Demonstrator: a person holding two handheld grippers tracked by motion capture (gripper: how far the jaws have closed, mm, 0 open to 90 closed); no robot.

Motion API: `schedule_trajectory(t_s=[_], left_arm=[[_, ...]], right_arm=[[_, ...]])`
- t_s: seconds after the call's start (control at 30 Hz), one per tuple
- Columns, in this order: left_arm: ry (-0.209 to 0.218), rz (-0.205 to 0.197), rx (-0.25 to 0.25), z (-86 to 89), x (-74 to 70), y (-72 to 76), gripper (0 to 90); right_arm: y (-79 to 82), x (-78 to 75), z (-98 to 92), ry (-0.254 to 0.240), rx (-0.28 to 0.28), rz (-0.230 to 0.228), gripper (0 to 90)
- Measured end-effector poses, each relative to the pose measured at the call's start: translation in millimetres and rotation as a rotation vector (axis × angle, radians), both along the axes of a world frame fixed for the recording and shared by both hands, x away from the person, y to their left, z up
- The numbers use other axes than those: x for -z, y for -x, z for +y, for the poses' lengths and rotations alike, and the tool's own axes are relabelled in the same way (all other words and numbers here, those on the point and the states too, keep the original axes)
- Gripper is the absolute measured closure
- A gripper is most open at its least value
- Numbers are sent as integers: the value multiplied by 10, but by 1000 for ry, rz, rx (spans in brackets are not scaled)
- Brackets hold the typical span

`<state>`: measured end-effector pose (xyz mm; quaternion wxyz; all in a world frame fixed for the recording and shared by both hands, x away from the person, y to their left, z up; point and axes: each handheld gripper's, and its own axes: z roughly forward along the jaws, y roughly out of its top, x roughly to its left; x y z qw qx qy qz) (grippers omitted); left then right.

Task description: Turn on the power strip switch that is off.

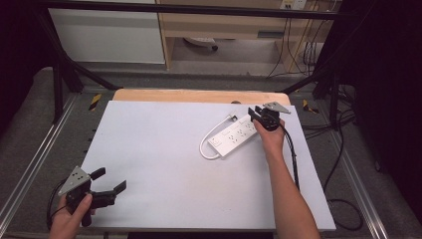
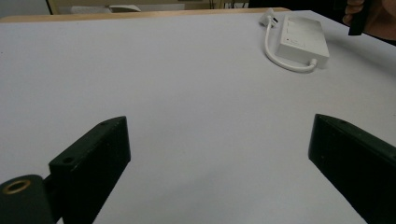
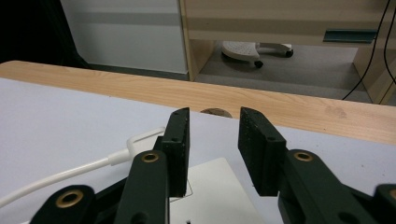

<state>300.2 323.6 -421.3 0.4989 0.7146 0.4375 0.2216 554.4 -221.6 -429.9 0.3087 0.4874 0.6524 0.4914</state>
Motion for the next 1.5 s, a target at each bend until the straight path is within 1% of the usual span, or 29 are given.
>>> schedule_trajectory(t_s=[0.17, 0.33, 0.4, 0.8, 1.2, 1.5], left_arm=[[0, 0, 1, 0, 0, -1, 57], [-3, -1, 1, -3, 0, 0, 57], [-3, 0, 2, -1, 0, -1, 57], [1, -2, 1, 2, -3, 1, 57], [1, -3, 3, 3, -3, 1, 57], [2, -4, 3, 4, -4, 2, 57]], right_arm=[[-10, 21, 8, -3, -5, 0, 703], [-14, 35, 29, -3, -10, 2, 739], [-19, 43, 46, -11, -12, 0, 765], [-28, 92, 111, 0, -36, 3, 845], [-50, 133, 152, 6, -39, 35, 877], [-71, 118, 192, 12, -45, 42, 880]])
